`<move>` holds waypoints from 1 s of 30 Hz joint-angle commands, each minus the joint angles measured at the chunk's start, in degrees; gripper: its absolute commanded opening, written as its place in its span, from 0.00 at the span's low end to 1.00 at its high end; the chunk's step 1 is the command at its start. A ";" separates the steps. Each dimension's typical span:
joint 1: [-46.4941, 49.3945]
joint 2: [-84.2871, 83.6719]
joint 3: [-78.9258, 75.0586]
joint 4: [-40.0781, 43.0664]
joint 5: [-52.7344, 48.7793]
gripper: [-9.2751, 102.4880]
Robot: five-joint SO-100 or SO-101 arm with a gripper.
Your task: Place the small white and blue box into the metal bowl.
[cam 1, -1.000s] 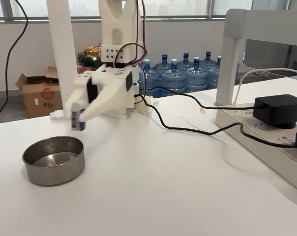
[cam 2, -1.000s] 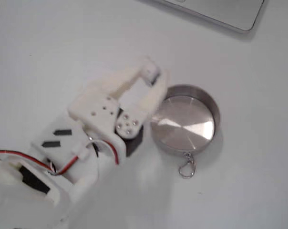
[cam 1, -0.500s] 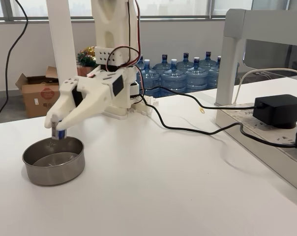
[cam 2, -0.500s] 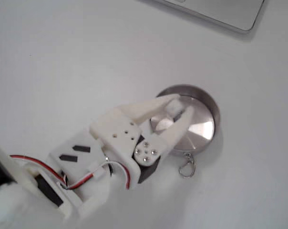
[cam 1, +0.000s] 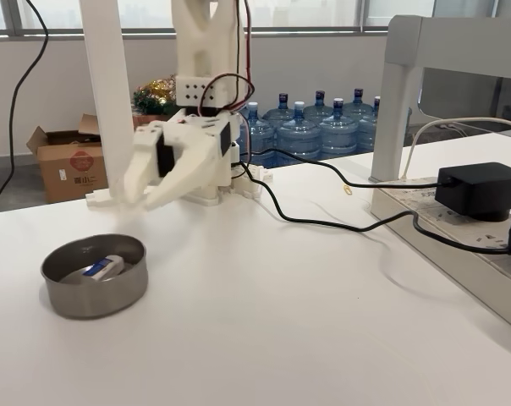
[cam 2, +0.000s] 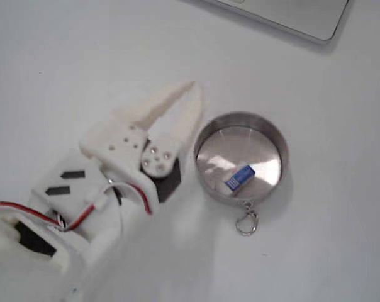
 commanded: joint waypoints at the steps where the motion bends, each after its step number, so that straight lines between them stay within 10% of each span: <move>1: -8.26 6.06 3.16 -0.18 -12.13 0.05; 15: -38.85 9.23 3.87 3.96 -84.02 0.05; 30: -42.98 80.60 4.75 102.13 -82.27 0.05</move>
